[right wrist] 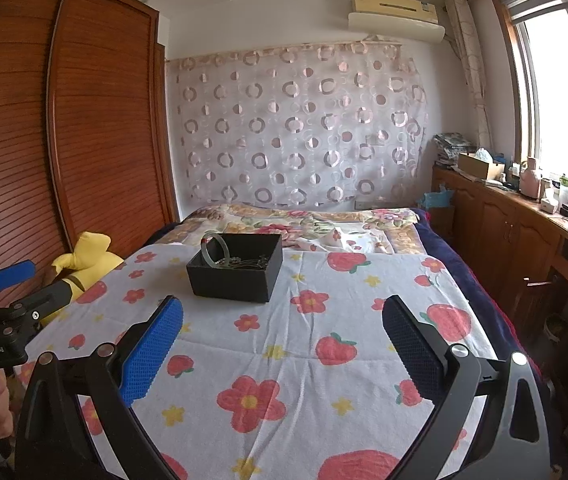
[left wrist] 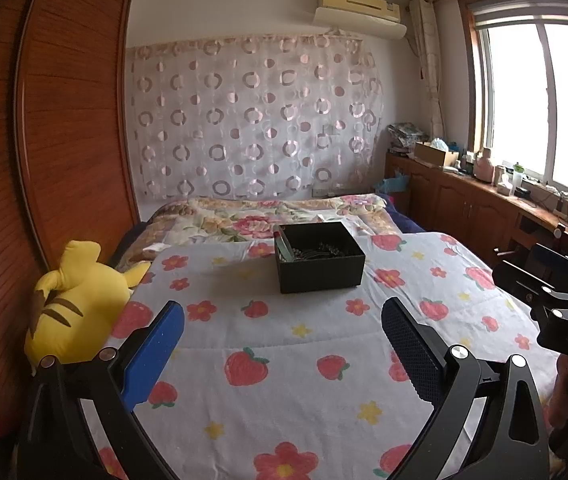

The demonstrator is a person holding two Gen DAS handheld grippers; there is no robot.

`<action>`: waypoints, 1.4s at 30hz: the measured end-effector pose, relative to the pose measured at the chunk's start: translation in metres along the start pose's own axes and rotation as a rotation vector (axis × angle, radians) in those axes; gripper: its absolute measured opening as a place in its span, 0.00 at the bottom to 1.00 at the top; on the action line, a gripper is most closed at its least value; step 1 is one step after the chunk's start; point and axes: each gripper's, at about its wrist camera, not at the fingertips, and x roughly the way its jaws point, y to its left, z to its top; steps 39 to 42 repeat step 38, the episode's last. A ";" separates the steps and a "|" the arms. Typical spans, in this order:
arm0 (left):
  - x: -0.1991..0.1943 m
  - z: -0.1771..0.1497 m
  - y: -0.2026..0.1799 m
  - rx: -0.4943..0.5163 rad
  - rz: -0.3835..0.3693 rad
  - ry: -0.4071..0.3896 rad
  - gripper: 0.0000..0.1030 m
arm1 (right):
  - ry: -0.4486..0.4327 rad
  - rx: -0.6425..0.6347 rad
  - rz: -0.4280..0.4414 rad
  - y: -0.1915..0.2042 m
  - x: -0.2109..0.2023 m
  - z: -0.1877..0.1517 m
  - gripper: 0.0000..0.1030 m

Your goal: Organize jewelry

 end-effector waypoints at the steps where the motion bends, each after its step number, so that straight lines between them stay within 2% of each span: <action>1: 0.000 0.000 0.000 -0.001 0.000 -0.001 0.93 | 0.000 0.000 0.000 0.000 0.000 0.000 0.98; 42: 0.001 -0.003 0.001 0.000 -0.003 -0.002 0.93 | -0.001 0.004 -0.001 -0.002 0.000 -0.001 0.98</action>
